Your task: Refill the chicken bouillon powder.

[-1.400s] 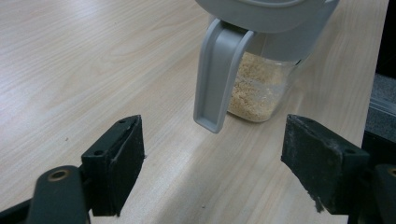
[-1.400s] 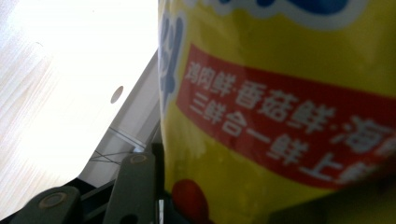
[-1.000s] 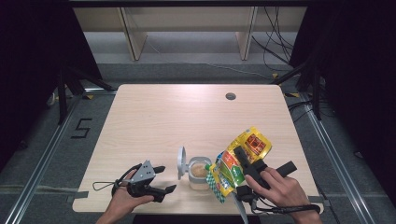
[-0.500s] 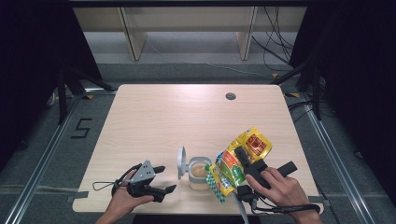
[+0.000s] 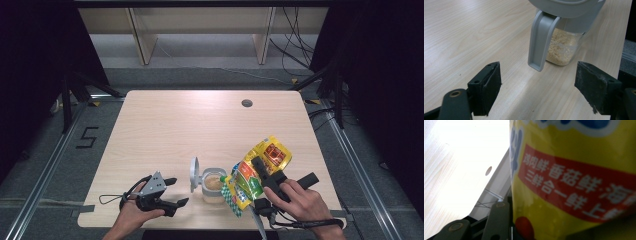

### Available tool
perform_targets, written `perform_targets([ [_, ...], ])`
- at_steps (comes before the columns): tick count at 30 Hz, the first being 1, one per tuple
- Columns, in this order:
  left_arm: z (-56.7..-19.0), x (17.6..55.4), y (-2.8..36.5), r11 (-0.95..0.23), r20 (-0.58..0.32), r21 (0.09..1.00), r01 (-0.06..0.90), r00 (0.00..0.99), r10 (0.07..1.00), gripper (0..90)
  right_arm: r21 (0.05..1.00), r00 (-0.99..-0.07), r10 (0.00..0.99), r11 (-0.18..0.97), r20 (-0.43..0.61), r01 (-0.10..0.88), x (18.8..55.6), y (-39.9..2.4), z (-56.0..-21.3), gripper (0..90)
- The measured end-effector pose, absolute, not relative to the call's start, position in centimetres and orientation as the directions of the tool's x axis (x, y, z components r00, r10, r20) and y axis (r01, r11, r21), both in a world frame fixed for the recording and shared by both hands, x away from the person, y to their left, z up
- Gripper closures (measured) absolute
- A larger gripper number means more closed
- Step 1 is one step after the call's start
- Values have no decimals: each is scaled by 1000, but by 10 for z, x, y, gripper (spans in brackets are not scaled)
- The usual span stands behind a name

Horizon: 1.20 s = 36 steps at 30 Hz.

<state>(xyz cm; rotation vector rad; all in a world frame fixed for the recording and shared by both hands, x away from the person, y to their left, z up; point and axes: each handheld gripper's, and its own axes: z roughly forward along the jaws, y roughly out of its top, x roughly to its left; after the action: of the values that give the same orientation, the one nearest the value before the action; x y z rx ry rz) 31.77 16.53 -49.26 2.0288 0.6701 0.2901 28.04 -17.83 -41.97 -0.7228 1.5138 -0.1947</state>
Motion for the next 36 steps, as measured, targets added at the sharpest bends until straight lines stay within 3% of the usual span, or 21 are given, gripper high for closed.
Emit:
perform_targets([
  [36, -493, 318, 165, -404, -61, 849, 341, 822, 566, 207, -503, 70, -510, 802, -857, -321, 282, -181, -420, 601],
])
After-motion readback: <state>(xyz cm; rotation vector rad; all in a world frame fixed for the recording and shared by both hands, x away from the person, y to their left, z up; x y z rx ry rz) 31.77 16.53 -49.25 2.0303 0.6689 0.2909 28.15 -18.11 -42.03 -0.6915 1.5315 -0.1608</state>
